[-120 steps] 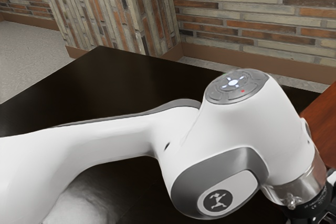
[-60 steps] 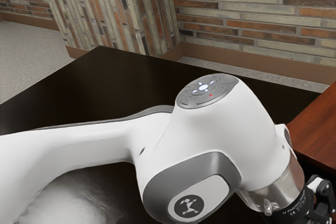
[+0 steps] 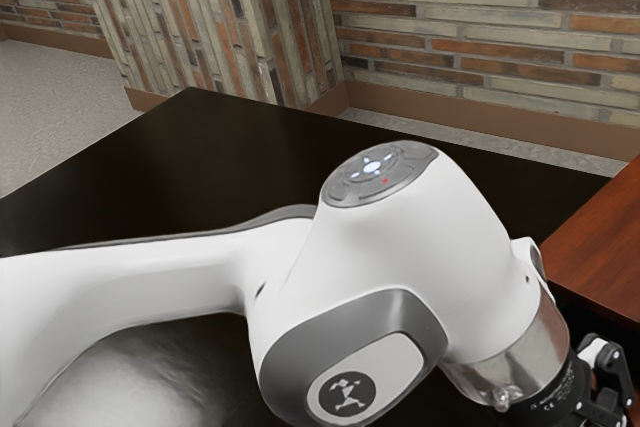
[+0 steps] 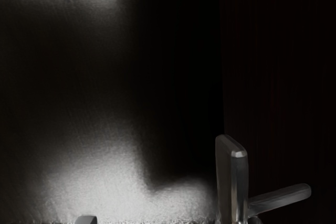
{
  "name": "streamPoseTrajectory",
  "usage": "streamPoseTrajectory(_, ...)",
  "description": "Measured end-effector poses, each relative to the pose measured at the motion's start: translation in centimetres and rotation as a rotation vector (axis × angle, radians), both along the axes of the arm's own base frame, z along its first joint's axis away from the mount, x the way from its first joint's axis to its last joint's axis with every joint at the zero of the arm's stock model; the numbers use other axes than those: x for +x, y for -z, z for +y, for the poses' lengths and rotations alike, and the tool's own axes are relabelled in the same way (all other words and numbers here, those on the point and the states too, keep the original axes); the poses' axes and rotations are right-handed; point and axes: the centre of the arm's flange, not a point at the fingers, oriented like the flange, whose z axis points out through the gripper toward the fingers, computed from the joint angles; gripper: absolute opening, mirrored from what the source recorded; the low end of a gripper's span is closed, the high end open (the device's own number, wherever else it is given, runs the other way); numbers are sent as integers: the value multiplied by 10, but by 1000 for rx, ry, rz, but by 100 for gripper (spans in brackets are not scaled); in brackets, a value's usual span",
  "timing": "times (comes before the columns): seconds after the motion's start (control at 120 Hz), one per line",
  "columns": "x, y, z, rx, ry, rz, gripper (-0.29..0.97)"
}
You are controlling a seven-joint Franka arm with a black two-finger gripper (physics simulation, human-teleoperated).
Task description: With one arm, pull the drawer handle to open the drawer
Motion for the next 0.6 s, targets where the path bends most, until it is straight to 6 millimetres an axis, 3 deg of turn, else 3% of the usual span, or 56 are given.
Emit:
streamPoseTrajectory(0.167,-14,8,2,-10,5,15,30)
streamPoseTrajectory(0.6,-41,1,7,-44,8,19,29)
